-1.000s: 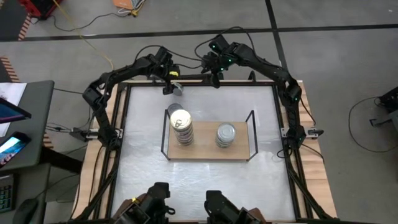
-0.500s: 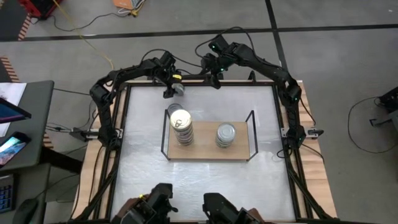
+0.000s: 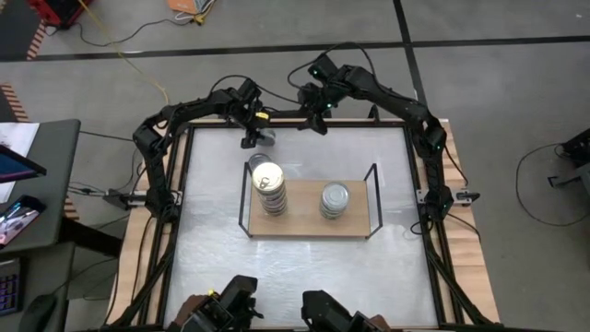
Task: Stack canned seafood by type on shelf
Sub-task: Stack the green tuna can on top of the green tuna can on the shelf
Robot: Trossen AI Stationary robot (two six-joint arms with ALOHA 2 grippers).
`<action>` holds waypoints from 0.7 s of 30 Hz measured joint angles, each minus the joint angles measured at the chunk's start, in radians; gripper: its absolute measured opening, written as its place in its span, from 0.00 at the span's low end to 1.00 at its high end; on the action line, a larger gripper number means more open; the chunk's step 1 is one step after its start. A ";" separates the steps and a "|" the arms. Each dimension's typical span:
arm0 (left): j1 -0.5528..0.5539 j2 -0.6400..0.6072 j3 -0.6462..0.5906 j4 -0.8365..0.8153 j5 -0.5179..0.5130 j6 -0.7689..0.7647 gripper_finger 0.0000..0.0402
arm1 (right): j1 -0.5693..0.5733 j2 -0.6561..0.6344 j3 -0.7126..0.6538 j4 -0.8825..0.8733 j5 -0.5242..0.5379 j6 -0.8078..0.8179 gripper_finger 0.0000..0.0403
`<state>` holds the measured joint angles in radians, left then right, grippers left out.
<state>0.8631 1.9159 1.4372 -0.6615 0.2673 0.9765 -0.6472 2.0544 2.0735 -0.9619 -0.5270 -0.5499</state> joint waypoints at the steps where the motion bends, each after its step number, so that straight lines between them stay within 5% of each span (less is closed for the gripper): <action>1: 0.000 0.000 0.000 -0.005 -0.005 -0.002 0.33 | 0.000 0.000 0.000 0.000 0.000 0.000 0.72; 10: 0.000 -0.002 0.060 -0.073 -0.041 -0.006 0.33 | 0.000 0.000 0.000 -0.009 0.001 0.013 0.72; 21: 0.011 -0.011 0.330 -0.226 0.024 -0.038 0.33 | -0.040 -0.061 -0.001 -0.109 0.016 0.029 0.72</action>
<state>0.8741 1.9045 1.7671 -0.8877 0.2913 0.9387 -0.6869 1.9938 2.0727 -1.0709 -0.5113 -0.5208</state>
